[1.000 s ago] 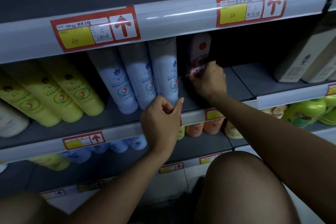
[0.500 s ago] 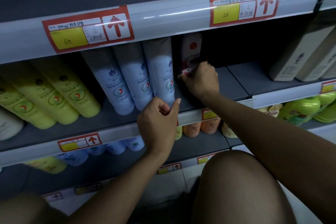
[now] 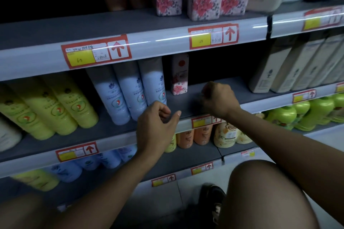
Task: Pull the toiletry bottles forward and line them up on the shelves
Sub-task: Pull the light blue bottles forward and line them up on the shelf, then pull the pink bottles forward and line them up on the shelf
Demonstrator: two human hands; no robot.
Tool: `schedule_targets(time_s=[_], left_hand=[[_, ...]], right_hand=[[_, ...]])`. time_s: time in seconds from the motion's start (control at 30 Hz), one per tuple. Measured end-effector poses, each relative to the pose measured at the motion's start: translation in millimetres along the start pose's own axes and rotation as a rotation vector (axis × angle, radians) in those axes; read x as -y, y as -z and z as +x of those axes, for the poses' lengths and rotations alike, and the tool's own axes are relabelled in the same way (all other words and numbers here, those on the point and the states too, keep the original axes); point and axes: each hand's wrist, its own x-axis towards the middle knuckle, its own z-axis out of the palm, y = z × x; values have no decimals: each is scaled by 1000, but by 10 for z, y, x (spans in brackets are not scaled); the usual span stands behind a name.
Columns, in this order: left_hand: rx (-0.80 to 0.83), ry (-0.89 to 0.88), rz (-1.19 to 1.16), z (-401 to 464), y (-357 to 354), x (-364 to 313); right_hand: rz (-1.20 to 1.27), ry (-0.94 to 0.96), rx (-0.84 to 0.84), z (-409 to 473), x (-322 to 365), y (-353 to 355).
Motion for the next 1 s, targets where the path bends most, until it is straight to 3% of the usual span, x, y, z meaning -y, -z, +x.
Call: schedule_targets(time_s=[0.27,0.5,0.7,1.0], left_hand=[[16,-78,30,65,24,-287],[-59,-69,-1,124,161,-668],[-119,-112,-11,137,332,-1070],[-127,-251,-21,389,501,-1762]], right_hand=[[-89,98,92,-83,-194,271],[-62,153,43,-255,-36,703],[29,237,-70,-454,189,1157],[183,251,-371,-548,462,1771]])
